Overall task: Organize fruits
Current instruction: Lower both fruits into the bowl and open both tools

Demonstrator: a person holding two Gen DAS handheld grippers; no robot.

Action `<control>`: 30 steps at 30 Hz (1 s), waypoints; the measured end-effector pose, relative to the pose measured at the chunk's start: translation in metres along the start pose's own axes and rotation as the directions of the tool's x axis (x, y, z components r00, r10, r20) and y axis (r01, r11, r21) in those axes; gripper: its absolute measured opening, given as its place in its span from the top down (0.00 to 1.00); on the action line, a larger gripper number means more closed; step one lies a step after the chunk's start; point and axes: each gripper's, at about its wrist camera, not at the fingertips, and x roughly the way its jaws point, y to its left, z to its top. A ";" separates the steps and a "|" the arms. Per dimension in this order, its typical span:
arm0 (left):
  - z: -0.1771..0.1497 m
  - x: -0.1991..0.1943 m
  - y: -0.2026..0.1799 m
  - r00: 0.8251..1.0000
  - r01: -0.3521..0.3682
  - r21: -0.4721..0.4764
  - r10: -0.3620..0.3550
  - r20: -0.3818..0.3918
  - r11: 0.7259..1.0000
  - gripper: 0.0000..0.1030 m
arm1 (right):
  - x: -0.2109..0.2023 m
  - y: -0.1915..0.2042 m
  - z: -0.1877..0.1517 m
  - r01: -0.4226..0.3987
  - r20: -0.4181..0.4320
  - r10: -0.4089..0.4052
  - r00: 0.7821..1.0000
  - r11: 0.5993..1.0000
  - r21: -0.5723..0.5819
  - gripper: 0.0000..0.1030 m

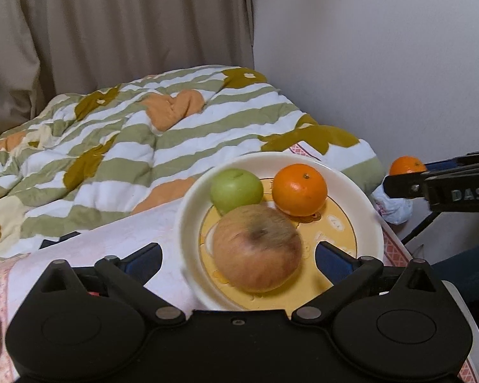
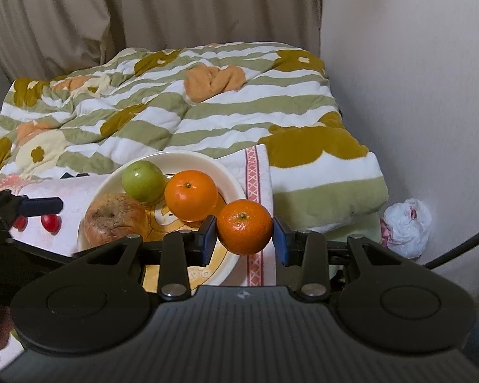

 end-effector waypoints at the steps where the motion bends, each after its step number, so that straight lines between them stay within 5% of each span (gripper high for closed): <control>1: 0.000 -0.002 0.001 1.000 -0.006 0.001 0.006 0.001 1.000 0.00 | 0.003 0.002 0.000 -0.012 -0.005 0.012 1.000 1.000 -0.011 0.49; 18: -0.023 -0.035 0.026 0.997 -0.073 -0.097 0.073 -0.003 0.993 0.00 | 0.059 0.050 -0.023 -0.118 -0.064 0.105 0.992 0.958 -0.262 0.48; 20: -0.024 -0.037 0.029 0.997 -0.079 -0.107 0.080 -0.003 0.991 0.00 | 0.060 0.050 -0.024 -0.117 -0.062 0.104 0.993 0.955 -0.273 0.39; 24: -0.026 -0.044 0.030 0.996 -0.094 -0.121 0.095 0.003 0.988 0.00 | 0.050 0.050 -0.026 -0.084 -0.018 0.082 0.996 0.954 -0.289 0.03; 30: -0.030 -0.061 0.028 0.994 -0.103 -0.134 0.107 0.020 0.986 0.00 | 0.033 0.047 -0.031 -0.069 0.004 0.073 0.997 0.956 -0.287 0.01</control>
